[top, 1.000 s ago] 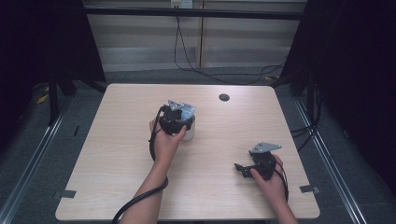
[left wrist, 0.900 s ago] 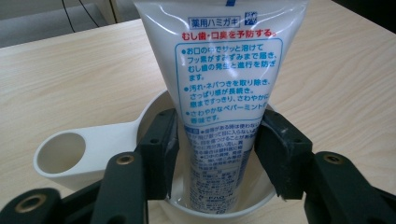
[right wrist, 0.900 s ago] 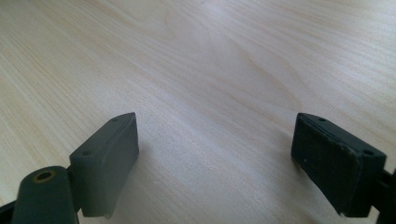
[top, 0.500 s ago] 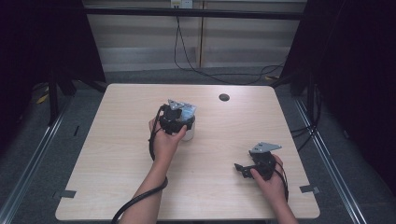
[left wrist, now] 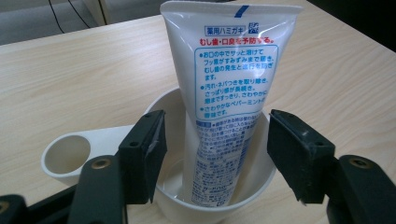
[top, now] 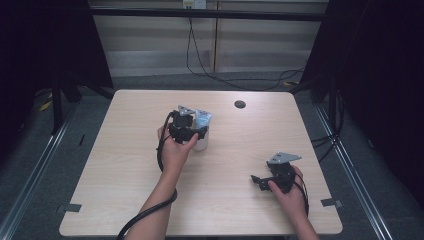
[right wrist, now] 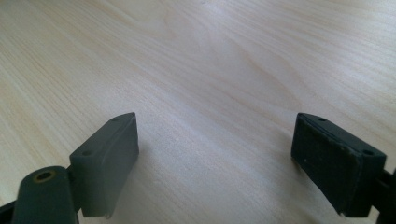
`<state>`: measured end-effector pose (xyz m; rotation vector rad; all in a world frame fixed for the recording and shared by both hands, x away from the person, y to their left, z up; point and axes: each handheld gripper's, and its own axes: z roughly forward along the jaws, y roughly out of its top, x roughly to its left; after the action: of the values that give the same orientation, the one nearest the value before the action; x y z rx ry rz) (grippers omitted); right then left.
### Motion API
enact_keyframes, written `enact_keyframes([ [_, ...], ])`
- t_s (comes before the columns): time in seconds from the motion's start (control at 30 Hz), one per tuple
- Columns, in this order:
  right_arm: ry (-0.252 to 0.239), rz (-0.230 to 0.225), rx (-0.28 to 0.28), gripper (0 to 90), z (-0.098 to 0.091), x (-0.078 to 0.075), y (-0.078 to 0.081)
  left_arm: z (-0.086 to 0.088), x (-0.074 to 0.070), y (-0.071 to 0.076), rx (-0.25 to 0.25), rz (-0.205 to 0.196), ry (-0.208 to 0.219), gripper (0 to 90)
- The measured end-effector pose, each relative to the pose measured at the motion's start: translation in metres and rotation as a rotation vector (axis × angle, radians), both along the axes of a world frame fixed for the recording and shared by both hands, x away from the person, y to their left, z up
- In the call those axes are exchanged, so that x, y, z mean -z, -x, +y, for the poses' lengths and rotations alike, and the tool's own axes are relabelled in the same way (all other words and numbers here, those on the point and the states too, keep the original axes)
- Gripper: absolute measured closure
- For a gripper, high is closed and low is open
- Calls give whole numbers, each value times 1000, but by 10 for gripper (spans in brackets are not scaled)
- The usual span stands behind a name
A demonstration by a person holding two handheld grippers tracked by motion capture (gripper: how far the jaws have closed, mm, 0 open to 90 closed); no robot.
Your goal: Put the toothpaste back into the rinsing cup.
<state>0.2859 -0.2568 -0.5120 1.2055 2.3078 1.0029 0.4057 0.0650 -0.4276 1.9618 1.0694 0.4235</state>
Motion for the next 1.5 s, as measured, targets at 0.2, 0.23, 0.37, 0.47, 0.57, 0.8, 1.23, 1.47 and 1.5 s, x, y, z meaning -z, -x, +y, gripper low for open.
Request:
enact_keyframes([
  [0.2, 0, 0, 0, 143, 0, 0, 0, -1, -3, 0, 16, 19, -19, 319],
  [0.23, 0, 0, 0, 143, 0, 0, 0, -1, -4, 0, 21, 21, -20, 313],
  [0.37, 0, 0, 0, 143, 0, 0, 0, 1, -5, 0, 22, 35, -8, 308],
  [0.47, 0, 1, 0, 143, 0, 0, 0, 3, -8, 0, 23, 41, -16, 288],
  [0.57, 0, 0, 0, 143, 0, 0, 0, 5, -10, 1, 19, 41, -5, 267],
  [0.8, 0, 0, 0, 143, 0, 0, 0, 13, -11, 2, 14, 57, 3, 241],
  [1.23, 0, 0, 0, 143, 0, 0, 0, 24, -20, 8, 25, 66, 14, 189],
  [1.47, 0, 0, 0, 143, 0, 0, 0, 37, -23, 13, 26, 58, 12, 166],
  [1.5, 0, 0, 0, 143, 0, 0, 0, 40, -23, 14, 31, 62, 11, 167],
])
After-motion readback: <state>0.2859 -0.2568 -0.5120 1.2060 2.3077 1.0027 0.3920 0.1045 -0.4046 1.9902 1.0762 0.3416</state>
